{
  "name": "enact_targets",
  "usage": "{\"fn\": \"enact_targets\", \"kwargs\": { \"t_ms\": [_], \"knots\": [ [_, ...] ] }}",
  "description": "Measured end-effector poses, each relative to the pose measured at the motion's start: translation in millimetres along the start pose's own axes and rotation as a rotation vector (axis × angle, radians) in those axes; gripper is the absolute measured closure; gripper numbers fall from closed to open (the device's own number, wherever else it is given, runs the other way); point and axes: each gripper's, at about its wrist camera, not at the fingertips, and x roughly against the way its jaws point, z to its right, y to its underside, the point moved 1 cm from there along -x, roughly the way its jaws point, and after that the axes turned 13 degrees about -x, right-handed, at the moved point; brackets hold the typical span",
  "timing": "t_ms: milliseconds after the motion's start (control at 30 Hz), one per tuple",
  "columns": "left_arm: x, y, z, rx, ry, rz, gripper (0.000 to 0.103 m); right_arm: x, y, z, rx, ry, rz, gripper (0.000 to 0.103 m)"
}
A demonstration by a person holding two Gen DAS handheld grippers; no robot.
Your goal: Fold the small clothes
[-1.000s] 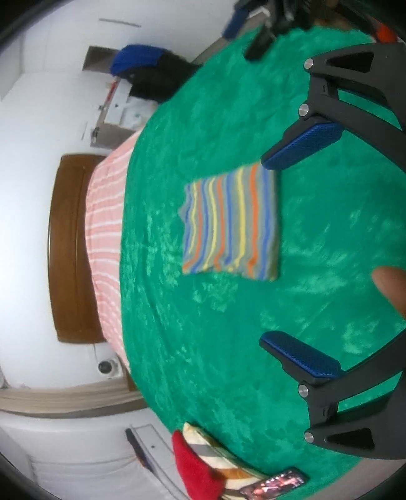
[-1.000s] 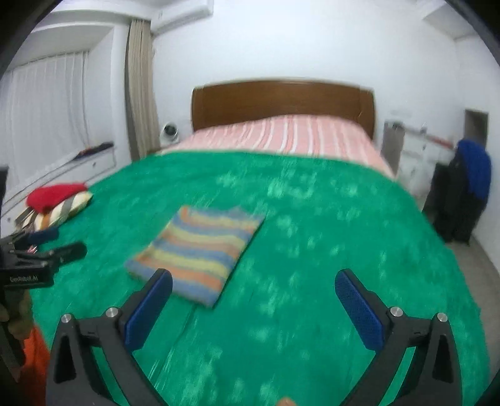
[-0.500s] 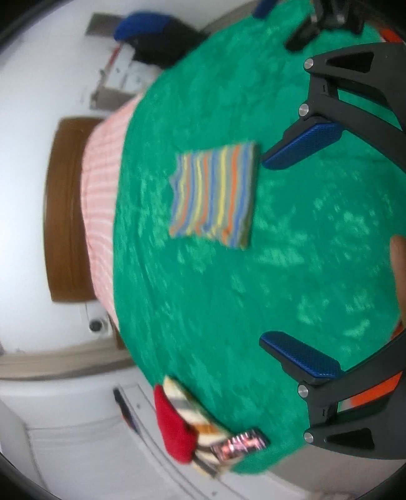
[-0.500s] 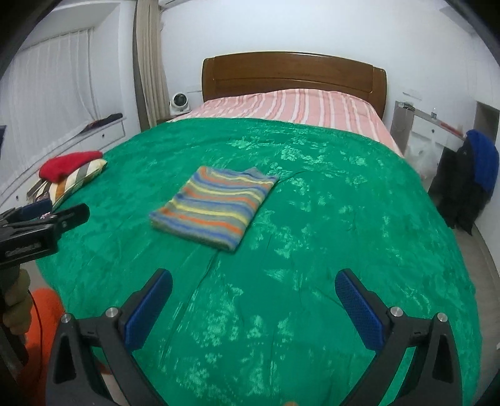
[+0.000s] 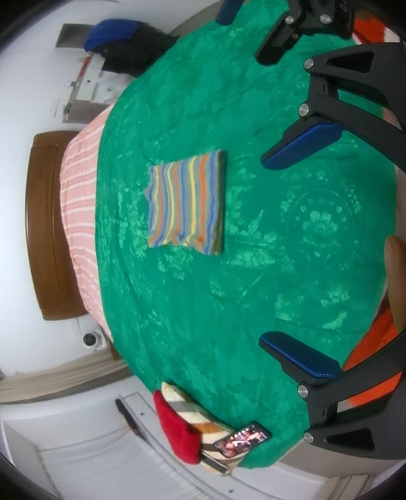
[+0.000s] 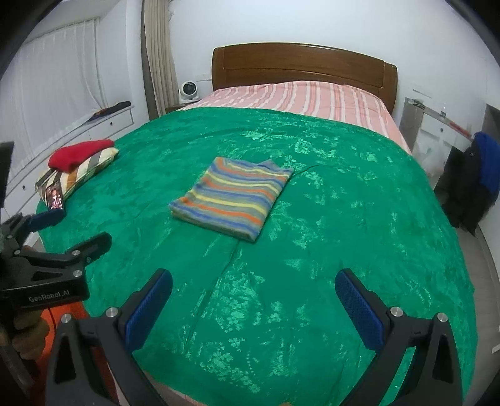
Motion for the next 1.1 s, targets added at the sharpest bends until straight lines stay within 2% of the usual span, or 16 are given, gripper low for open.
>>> {"fn": "enact_targets", "kwargs": {
  "t_ms": [233,600,1100],
  "knots": [
    [9,-4,-5,0.04,0.016,-0.018,0.0,9,-4,-7,-0.011,0.009,-0.007,0.0],
    [5,0,-1,-0.014,-0.025,-0.044,0.0,16,-1,-20,0.055,0.083,0.002,0.0],
    [4,1,0,-0.025,-0.013,-0.035,0.0,14,3,-18,0.044,0.088,-0.018,0.0]
  ]
}}
